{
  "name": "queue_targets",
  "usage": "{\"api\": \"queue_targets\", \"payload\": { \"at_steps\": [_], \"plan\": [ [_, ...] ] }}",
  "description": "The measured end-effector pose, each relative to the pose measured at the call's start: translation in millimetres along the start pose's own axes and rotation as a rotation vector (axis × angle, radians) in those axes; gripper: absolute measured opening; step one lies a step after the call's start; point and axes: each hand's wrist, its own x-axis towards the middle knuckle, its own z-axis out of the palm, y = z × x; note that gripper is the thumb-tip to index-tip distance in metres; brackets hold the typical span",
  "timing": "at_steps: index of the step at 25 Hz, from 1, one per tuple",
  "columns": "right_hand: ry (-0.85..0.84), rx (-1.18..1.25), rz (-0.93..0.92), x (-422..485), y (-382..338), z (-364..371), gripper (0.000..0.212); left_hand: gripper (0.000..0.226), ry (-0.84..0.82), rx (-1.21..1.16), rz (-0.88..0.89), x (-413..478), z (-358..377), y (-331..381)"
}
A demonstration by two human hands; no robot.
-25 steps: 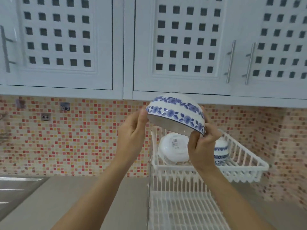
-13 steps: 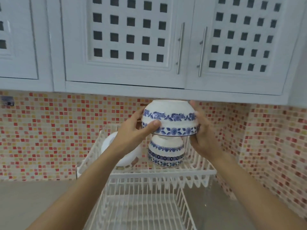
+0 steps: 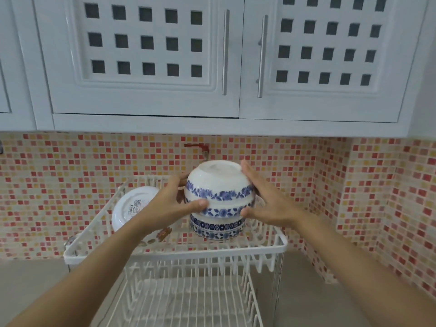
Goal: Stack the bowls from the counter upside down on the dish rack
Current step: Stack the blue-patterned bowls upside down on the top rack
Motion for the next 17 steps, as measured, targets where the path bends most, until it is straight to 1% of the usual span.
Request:
{"api": "queue_targets", "payload": {
  "at_steps": [2,4,7,9,12,17],
  "plan": [
    [-0.052,-0.024,0.037,0.6,6.2,4.7,0.121,0.122,-0.037,0.143,0.001,-1.8,5.7,-4.0],
    [-0.119,-0.102,0.07,2.3,10.5,10.3,0.132,0.123,-0.041,0.312,0.04,-1.4,13.5,-4.7],
    [-0.126,-0.248,0.05,4.7,15.7,18.2,0.137,0.124,-0.028,0.457,0.064,-3.0,27.0,-5.0],
    [-0.115,-0.359,0.023,5.3,17.0,21.3,0.138,0.125,0.023,0.558,0.09,-4.9,36.3,-8.5],
    [-0.122,-0.429,0.015,4.3,16.7,23.0,0.139,0.123,0.023,0.571,0.095,-8.4,43.2,-11.5],
    [-0.157,-0.432,0.029,5.2,14.8,23.7,0.137,0.122,0.012,0.58,0.085,-10.2,44.8,-12.7]
  ]
}}
